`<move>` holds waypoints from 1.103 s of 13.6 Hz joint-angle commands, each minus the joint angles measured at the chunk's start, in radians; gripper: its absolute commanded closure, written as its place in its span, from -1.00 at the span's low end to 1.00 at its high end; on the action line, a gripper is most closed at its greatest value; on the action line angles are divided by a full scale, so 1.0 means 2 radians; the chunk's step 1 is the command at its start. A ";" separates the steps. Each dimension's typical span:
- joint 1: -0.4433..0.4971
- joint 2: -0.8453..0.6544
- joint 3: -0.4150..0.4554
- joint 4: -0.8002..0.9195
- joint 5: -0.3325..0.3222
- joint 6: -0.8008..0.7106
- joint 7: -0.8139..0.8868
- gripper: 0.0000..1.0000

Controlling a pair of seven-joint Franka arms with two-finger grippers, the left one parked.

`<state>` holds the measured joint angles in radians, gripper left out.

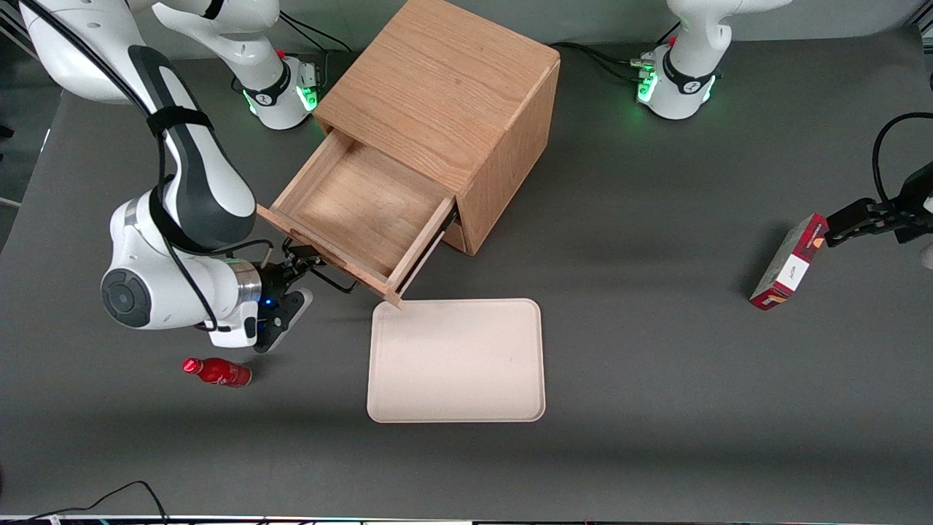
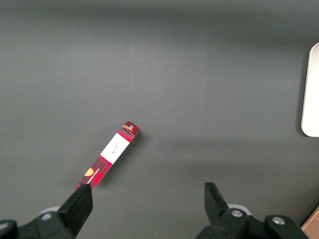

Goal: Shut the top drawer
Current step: 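Push the drawer front with the right gripper into the cabinet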

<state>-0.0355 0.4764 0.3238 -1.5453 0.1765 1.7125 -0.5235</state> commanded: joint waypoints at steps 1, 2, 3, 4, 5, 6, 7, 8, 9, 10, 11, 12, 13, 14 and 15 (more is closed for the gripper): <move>-0.002 -0.045 0.003 -0.068 0.019 0.025 0.016 -1.00; -0.003 -0.056 0.006 -0.087 0.024 0.036 0.021 -1.00; -0.002 -0.064 0.010 -0.102 0.034 0.043 0.023 -1.00; -0.001 -0.072 0.011 -0.115 0.040 0.049 0.023 -1.00; -0.001 -0.080 0.012 -0.127 0.041 0.053 0.029 -1.00; -0.001 -0.086 0.014 -0.132 0.041 0.053 0.039 -1.00; -0.001 -0.092 0.024 -0.138 0.041 0.053 0.046 -1.00; -0.003 -0.100 0.033 -0.149 0.046 0.059 0.056 -1.00; -0.002 -0.110 0.034 -0.164 0.054 0.067 0.058 -1.00; -0.001 -0.120 0.035 -0.176 0.067 0.072 0.058 -1.00; -0.001 -0.125 0.036 -0.184 0.074 0.072 0.058 -1.00; -0.001 -0.135 0.040 -0.195 0.074 0.073 0.058 -1.00; -0.002 -0.144 0.043 -0.207 0.082 0.076 0.058 -1.00; -0.001 -0.154 0.044 -0.222 0.098 0.082 0.058 -1.00; -0.001 -0.163 0.046 -0.237 0.103 0.089 0.058 -1.00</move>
<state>-0.0348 0.2327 0.4034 -1.9245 0.3295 1.8663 -0.4205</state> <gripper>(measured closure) 0.000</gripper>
